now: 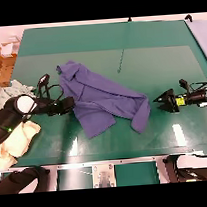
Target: Fold the shirts.
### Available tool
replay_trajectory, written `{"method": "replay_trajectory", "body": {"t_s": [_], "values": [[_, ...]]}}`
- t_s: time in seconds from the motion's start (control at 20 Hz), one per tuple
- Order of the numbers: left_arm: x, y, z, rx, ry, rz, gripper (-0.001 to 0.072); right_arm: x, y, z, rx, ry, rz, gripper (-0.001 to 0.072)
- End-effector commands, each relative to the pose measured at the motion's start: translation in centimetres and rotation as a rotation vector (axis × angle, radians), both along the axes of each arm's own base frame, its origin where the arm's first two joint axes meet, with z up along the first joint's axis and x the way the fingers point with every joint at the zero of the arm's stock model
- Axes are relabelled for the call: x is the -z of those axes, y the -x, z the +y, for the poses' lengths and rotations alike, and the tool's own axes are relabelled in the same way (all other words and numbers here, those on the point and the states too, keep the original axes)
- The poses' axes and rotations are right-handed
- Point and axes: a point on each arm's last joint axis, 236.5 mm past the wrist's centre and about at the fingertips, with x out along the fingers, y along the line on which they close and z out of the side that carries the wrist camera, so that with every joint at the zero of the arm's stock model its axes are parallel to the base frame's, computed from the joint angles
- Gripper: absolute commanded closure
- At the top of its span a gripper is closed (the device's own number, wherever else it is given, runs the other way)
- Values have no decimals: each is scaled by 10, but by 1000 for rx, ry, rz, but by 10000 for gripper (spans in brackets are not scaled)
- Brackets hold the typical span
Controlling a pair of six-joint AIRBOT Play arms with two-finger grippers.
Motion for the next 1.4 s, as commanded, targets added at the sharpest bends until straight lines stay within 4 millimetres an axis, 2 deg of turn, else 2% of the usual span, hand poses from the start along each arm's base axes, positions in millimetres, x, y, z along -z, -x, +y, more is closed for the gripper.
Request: {"method": "replay_trajectory", "body": {"t_s": [0.0, 0.15, 0.3, 0.4, 0.6, 0.8, 0.85, 0.95, 1.0, 1.1, 1.15, 1.2, 1.25, 1.35], "values": [[0, -2, 2, 8, -13, -14, 684, -14, 10, 26, -46, 21, -30, 167], [1, 0, 2, 26, -20, -17, 684, -10, 34, 51, -92, 68, -14, 167], [2, 3, 2, 52, -30, -16, 684, 22, 71, 65, -92, 138, 71, 167], [2, 4, 2, 55, -32, -11, 684, 40, 89, 71, -91, 145, 112, 167], [3, 4, 2, 56, -31, -10, 684, 56, 95, 78, -111, 190, 95, 167], [3, 6, 2, 59, -32, -3, 684, 56, 79, 100, -115, 205, 22, 167], [3, 6, 2, 59, -32, -3, 684, 55, 80, 107, -129, 196, 18, 167], [3, 7, 2, 61, -33, 0, 684, 52, 95, 123, -207, 175, 32, 182], [4, 8, 2, 63, -34, 3, 684, 51, 105, 130, -253, 164, 44, 256], [5, 12, 2, 85, -42, 11, 684, 46, 119, 140, -313, 140, 61, 346], [6, 15, 2, 93, -44, 22, 684, 44, 121, 142, -330, 135, 51, 447], [7, 16, 2, 102, -47, 25, 684, 40, 120, 143, -342, 133, 31, 605], [7, 17, 2, 105, -48, 28, 684, 35, 118, 143, -343, 132, 11, 670], [2, 16, 2, 105, -45, 15, 684, 12, 105, 146, -355, 118, -60, 697]]}}
